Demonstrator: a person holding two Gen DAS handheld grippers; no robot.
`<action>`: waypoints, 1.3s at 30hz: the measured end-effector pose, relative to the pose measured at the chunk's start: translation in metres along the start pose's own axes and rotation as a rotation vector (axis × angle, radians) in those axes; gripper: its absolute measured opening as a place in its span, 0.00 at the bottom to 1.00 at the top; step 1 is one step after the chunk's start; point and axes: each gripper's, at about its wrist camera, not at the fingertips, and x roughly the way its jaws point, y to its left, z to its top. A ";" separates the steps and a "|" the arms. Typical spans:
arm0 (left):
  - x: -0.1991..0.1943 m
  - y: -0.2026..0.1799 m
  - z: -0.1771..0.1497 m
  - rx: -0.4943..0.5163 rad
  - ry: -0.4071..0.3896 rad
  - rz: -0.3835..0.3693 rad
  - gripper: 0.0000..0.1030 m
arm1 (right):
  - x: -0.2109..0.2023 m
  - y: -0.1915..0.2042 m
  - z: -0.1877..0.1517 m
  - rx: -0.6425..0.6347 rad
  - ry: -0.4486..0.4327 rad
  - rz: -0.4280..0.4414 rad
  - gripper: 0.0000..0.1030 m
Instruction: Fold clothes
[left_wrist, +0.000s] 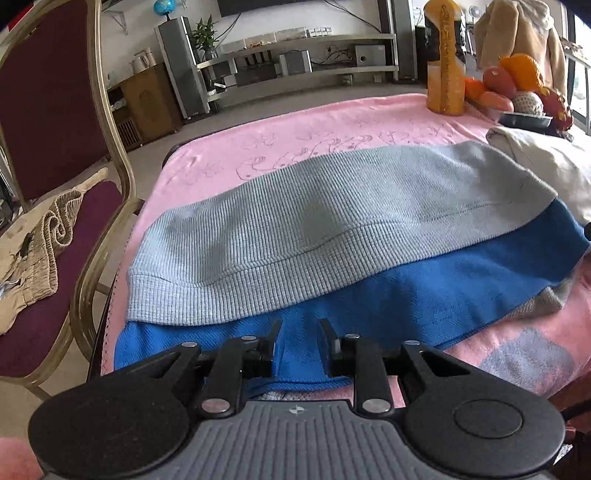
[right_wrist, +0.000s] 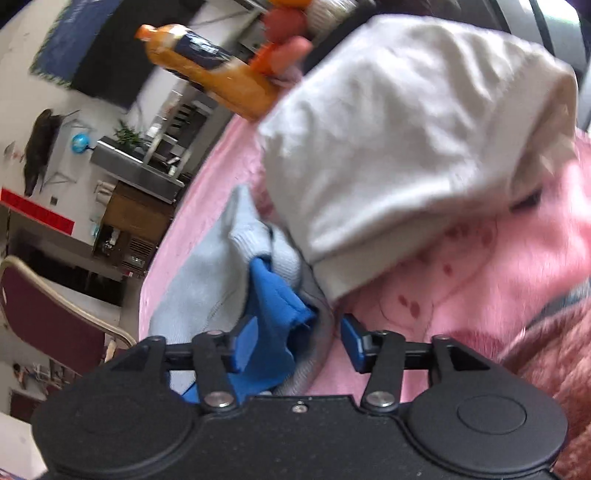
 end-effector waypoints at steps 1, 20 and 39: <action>0.001 0.000 0.000 -0.002 0.006 0.002 0.24 | 0.004 -0.002 0.000 0.013 0.010 0.000 0.54; 0.012 0.008 0.001 -0.076 0.070 -0.003 0.24 | 0.033 -0.008 0.004 0.125 0.022 0.120 0.46; 0.015 0.011 0.000 -0.089 0.085 -0.001 0.25 | 0.066 0.007 -0.005 0.400 -0.125 0.119 0.62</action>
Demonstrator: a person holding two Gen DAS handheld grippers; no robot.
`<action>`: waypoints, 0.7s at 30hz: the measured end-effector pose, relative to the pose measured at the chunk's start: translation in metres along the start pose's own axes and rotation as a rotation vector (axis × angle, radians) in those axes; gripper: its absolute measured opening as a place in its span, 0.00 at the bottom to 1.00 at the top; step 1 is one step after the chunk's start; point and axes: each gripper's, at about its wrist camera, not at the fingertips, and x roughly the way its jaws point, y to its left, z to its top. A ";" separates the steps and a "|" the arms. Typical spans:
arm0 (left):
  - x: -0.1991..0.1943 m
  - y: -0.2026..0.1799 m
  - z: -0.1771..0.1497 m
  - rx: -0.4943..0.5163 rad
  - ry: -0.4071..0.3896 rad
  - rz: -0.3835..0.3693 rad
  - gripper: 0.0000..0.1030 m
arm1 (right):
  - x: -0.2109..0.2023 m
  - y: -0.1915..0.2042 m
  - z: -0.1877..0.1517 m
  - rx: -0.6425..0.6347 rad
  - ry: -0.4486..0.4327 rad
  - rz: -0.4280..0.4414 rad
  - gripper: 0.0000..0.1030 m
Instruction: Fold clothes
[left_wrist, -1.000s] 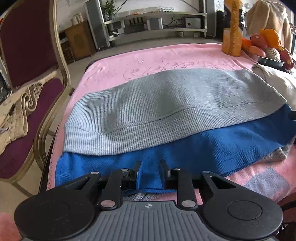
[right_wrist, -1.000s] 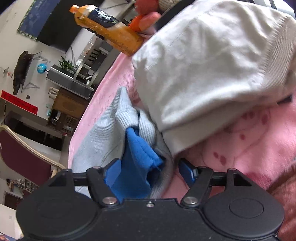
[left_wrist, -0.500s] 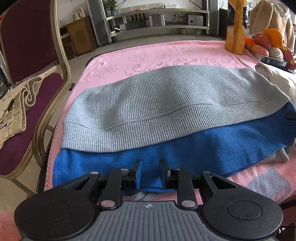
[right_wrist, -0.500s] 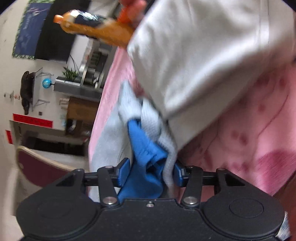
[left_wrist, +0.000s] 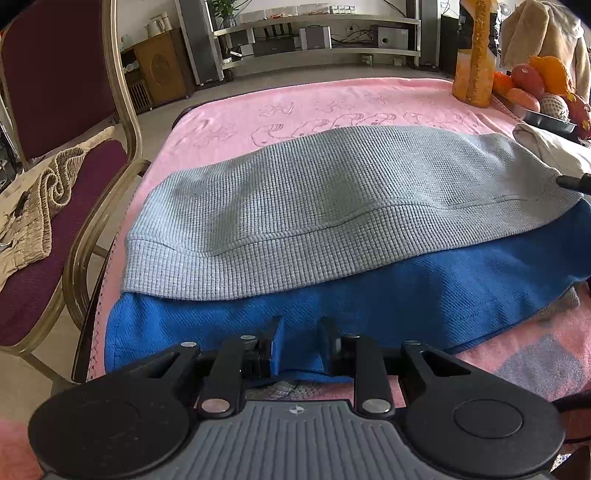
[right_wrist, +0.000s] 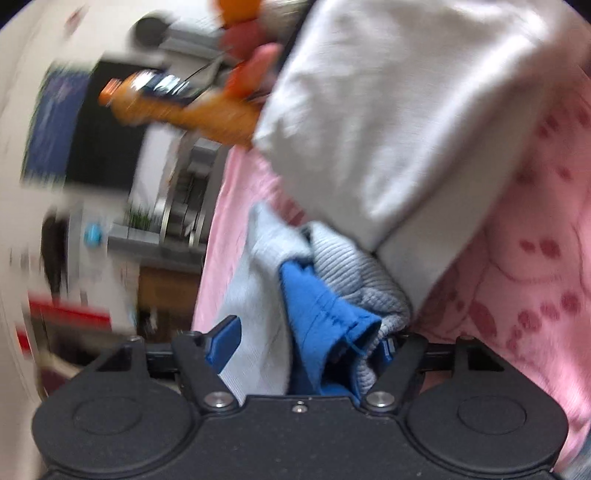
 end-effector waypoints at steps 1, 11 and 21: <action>-0.001 0.001 0.000 -0.002 0.000 0.000 0.25 | 0.001 -0.001 0.001 0.036 -0.008 -0.027 0.47; -0.045 0.040 0.035 -0.143 -0.185 -0.250 0.18 | 0.002 0.042 -0.008 -0.234 -0.049 -0.224 0.18; 0.037 -0.014 0.056 0.009 0.091 -0.539 0.16 | -0.029 0.117 -0.046 -0.528 -0.067 -0.272 0.15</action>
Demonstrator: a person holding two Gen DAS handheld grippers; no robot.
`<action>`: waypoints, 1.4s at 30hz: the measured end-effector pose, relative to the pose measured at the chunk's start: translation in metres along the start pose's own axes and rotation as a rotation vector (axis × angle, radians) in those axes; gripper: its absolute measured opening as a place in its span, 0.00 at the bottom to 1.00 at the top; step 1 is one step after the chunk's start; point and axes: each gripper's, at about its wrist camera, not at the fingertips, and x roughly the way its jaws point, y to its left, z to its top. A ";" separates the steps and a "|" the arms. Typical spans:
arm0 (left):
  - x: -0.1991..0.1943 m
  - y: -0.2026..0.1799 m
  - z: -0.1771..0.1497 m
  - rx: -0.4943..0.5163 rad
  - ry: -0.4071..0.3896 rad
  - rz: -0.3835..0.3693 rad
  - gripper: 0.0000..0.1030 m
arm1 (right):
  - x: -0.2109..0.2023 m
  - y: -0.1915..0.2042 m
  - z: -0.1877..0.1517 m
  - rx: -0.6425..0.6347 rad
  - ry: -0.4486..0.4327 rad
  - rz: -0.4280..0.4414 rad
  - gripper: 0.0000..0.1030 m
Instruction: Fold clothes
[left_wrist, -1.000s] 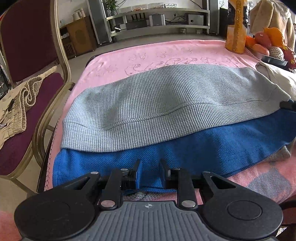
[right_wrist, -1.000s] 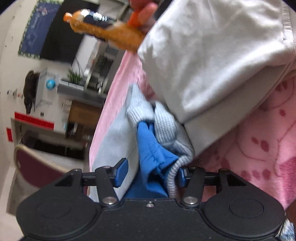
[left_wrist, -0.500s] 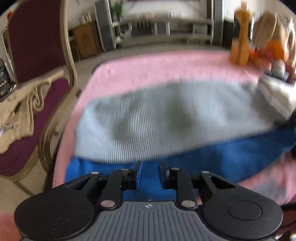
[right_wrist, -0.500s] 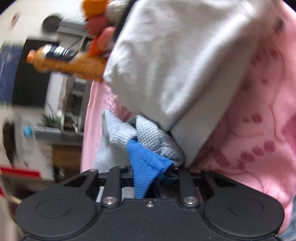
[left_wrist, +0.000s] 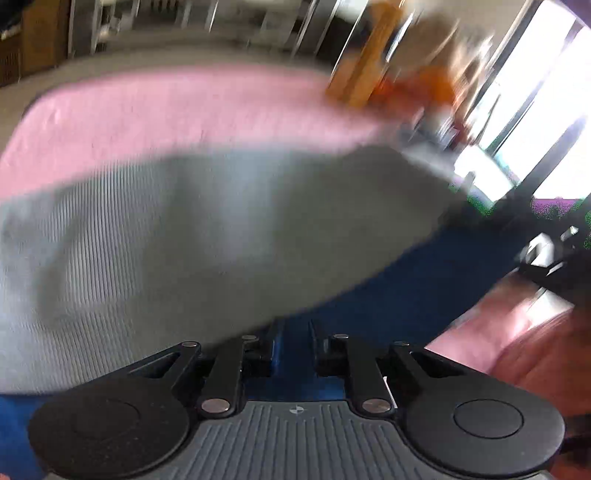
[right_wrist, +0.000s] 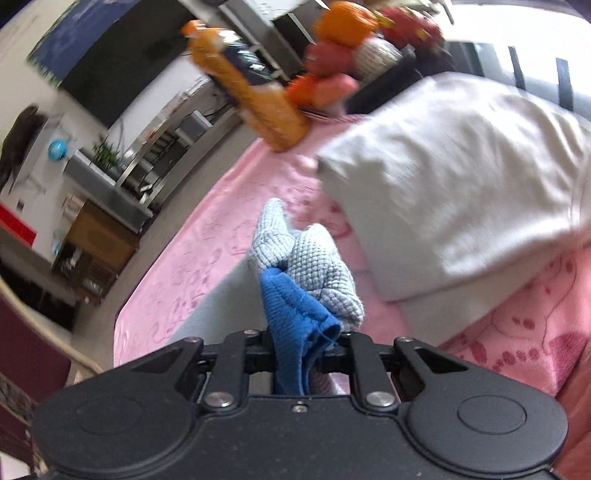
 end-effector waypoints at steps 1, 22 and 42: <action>0.003 0.002 -0.001 -0.007 0.008 0.002 0.16 | -0.005 0.011 0.000 -0.037 -0.002 -0.007 0.15; -0.176 0.115 -0.059 -0.276 -0.196 0.217 0.16 | -0.036 0.222 -0.107 -1.160 -0.231 -0.059 0.12; -0.194 0.166 -0.063 -0.455 -0.321 0.035 0.16 | 0.015 0.228 -0.278 -1.976 -0.131 0.401 0.13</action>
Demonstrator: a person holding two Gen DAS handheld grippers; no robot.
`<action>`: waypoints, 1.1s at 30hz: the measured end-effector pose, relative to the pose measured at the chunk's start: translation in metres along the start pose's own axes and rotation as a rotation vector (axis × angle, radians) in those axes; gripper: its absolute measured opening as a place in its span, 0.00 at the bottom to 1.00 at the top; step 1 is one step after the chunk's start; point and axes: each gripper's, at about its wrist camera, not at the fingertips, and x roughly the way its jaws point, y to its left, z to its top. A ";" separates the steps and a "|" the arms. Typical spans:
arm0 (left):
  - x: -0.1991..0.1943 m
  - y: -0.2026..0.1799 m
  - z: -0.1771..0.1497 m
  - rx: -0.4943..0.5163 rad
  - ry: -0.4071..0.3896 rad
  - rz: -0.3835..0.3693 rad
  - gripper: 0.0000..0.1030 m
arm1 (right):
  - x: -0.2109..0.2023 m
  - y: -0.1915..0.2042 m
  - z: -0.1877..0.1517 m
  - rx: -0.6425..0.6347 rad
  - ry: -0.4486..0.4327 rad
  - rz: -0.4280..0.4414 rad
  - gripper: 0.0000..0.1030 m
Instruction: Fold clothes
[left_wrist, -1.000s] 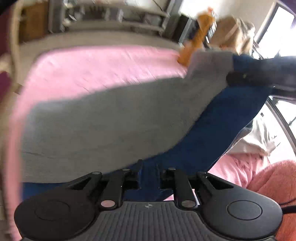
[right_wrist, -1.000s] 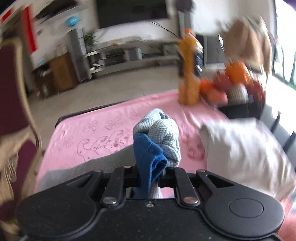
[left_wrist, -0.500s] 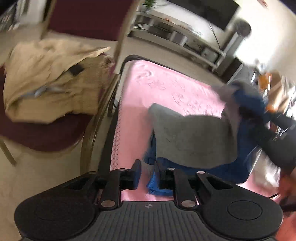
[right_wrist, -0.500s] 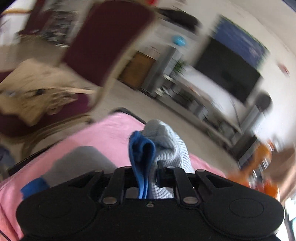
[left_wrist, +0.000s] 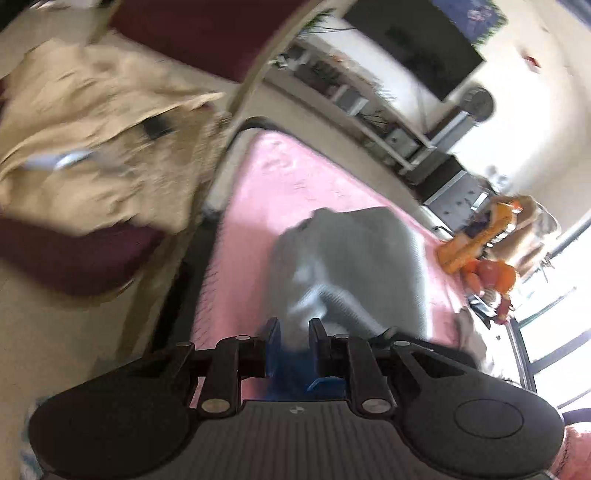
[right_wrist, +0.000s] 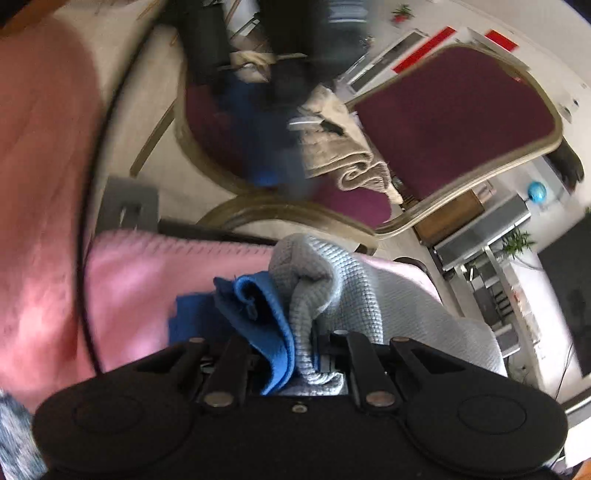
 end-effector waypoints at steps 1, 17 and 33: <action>0.010 -0.006 0.008 0.022 0.018 -0.024 0.16 | 0.000 -0.003 0.001 0.014 0.001 0.005 0.13; 0.079 -0.019 0.016 0.125 0.235 0.114 0.19 | -0.096 -0.082 -0.030 0.338 0.007 0.111 0.57; 0.085 -0.033 -0.009 0.258 0.279 0.241 0.19 | -0.022 -0.166 -0.094 1.127 0.251 -0.021 0.14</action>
